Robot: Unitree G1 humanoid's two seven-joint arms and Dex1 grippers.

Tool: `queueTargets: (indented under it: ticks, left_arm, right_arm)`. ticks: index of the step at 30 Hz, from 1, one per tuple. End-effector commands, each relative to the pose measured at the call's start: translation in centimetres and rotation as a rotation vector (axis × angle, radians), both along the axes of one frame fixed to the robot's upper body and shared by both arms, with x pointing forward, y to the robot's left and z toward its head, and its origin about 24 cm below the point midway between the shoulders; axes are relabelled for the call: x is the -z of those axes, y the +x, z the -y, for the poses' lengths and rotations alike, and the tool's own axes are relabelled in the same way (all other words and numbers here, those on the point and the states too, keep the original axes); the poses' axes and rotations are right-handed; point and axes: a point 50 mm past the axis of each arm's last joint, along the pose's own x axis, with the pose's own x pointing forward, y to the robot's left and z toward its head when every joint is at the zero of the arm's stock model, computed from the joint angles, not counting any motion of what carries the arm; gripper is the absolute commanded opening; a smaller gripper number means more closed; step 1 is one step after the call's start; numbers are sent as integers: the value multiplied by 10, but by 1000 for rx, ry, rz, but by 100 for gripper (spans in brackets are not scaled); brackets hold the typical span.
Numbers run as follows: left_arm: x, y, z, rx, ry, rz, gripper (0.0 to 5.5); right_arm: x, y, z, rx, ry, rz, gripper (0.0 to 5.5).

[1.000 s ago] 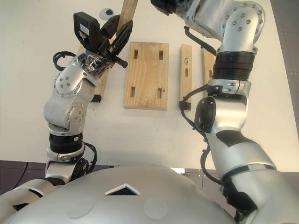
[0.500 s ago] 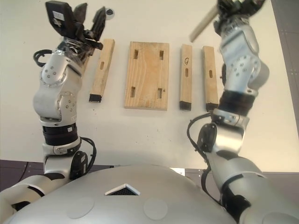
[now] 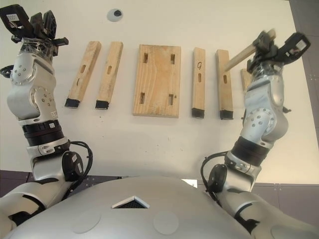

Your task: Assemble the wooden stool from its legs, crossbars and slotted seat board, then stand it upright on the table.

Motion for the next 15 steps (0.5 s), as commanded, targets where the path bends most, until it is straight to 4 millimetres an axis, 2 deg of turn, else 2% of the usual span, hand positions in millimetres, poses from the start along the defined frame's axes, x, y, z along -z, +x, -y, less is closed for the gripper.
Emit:
queueTargets:
  ticks: [1,4,6,13,15]
  left_arm:
    - [6,-11,2,0,-6,-16,139]
    - [9,-13,8,42,16,-36,139]
    - [7,-11,13,69,32,-34,139]
    - [2,-4,16,110,50,-30,139]
    - [2,-3,18,133,60,-35,139]
  right_arm:
    - [-12,-8,-8,-56,-68,14,39]
    - [-19,-8,-8,-73,-106,38,39]
    - [-18,-6,-7,-70,-110,38,39]
    - [-4,-9,5,-47,-183,31,39]
    - [5,-14,5,-53,-195,11,39]
